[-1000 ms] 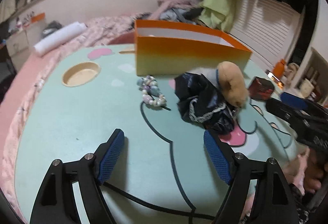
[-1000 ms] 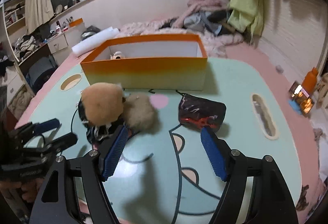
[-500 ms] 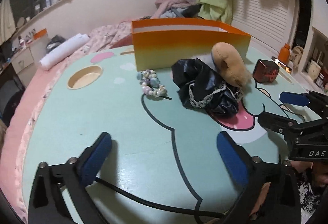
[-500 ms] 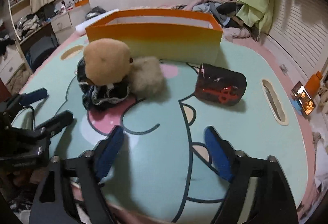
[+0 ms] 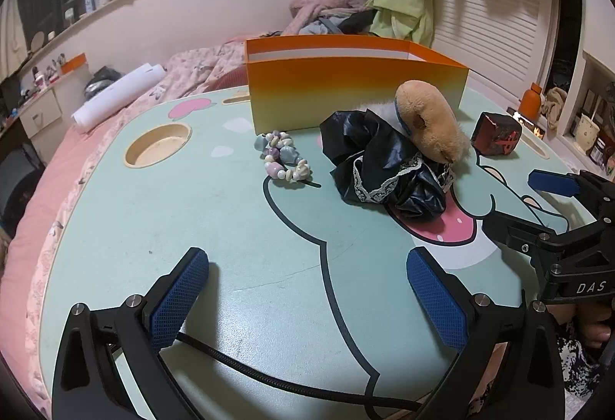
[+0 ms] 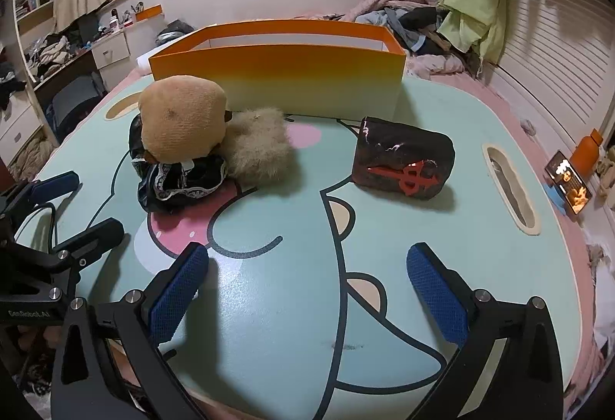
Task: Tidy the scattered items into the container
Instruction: 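Grasp the beaded bracelet on the table with the left gripper, then grasp the black-and-red pouch with the right gripper while the left gripper holds the bracelet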
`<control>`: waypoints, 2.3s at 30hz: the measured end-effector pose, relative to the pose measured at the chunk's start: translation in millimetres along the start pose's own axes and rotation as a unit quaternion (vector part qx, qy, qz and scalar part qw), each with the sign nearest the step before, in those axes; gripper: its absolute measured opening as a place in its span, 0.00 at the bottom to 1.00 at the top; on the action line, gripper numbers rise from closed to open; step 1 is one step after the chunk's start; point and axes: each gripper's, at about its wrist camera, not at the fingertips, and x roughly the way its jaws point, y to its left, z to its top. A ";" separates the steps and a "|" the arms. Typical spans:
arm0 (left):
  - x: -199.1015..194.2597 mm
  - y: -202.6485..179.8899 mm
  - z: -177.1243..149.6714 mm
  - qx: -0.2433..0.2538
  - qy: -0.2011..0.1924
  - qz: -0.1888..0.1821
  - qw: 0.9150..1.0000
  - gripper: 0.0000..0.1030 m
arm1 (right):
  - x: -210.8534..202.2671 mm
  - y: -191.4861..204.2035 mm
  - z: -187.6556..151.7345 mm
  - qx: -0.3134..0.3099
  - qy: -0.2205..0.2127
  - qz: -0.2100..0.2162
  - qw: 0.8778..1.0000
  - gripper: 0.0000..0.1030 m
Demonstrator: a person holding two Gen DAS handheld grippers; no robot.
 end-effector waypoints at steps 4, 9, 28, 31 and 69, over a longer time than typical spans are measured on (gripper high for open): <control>-0.5 -0.6 0.3 0.001 0.000 -0.001 1.000 1.00 | 0.3 -1.3 -0.1 -0.002 -0.003 0.002 1.000 1.00; -0.5 -0.5 0.2 0.000 -0.001 -0.002 1.000 1.00 | 0.5 -1.7 -1.2 -0.005 -0.009 0.005 1.000 1.00; 10.5 55.2 50.5 -0.070 0.003 -0.036 0.997 0.63 | -0.5 -0.7 -2.7 -0.007 -0.014 0.008 1.000 1.00; 27.4 51.4 66.6 -0.062 0.015 -0.046 0.997 0.61 | -0.5 -0.6 -2.6 -0.007 -0.014 0.008 1.000 1.00; -2.5 18.7 17.0 -0.023 0.007 -0.107 0.994 0.14 | -8.3 -60.9 40.9 0.105 -0.034 -0.035 0.993 1.00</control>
